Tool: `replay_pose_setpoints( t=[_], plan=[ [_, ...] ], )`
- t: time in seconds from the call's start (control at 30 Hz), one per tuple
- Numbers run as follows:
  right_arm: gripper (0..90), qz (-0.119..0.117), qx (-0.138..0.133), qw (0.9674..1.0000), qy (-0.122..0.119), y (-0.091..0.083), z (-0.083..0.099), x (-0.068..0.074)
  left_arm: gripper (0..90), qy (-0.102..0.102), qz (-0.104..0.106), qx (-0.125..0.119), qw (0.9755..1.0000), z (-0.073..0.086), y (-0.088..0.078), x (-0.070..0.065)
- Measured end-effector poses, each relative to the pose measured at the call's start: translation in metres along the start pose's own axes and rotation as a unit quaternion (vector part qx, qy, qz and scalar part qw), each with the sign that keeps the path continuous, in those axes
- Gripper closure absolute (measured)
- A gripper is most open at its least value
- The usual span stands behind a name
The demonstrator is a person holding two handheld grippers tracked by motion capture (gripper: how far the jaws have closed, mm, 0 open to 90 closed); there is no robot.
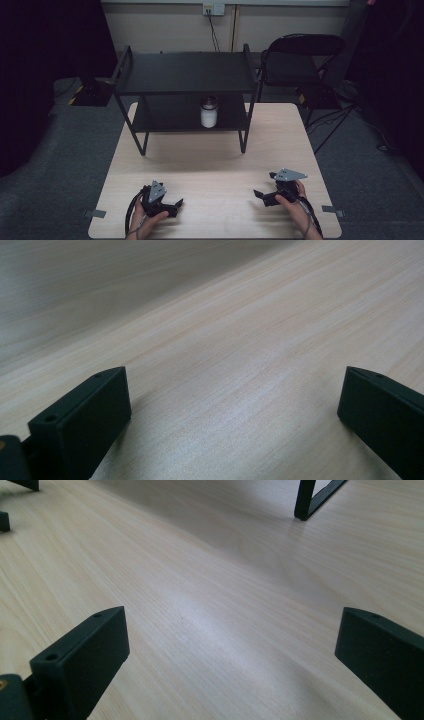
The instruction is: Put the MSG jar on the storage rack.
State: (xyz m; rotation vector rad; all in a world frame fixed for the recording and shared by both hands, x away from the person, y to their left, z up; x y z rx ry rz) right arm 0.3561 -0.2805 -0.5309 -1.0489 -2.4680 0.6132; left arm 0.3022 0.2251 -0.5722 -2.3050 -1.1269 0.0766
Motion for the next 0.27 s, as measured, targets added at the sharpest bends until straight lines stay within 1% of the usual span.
replay_pose_setpoints(
  t=[0.03, 0.07, 0.1, 0.17, 0.2, 0.27],
  plan=[
    [0.0, 0.0, 0.0, 1.0, 0.0, 0.0, 0.0, 0.0, 0.0, 0.0, 0.0, 0.0, 1.0, 0.0, 0.0, 0.0],
    [0.0, 0.005, 0.004, 1.0, 0.0, 0.001, 0.0006, 0.0005, 0.0, 0.0, 0.0, 0.0, 1.0, 0.0, 0.0, 0.0],
    [0.0, 0.021, 0.01, 0.9997, -0.002, 0.0036, 0.0025, 0.0021, 0.0, 0.0, 0.0, 0.0, 1.0, 0.0, 0.0, 0.0],
    [0.0, 0.023, 0.013, 0.9997, -0.003, 0.0048, 0.0032, 0.0022, 0.0, 0.0, 0.0, 0.0, 1.0, 0.0, 0.0, 0.0],
    [0.2, 0.025, 0.022, 0.9994, -0.006, 0.0067, 0.0034, 0.0025, 0.0, 0.0, 0.0, 0.0, 1.0, 0.0, 0.0, 0.0],
    [0.3, 0.026, 0.025, 0.9993, -0.012, 0.0086, 0.0041, 0.0035, 0.0, 0.0, 0.0, 0.0, 1.0, 0.0, 0.0, 0.0]
  ],
)
Point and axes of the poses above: each handheld gripper's, and its own axes: y roughly forward along the jaws, z roughly out of its underside, x roughly to its left, the point moved 9 cm from there along y, roughly forward along the jaws, and after that the axes turned 11 degrees about y, right-handed, at the moved point
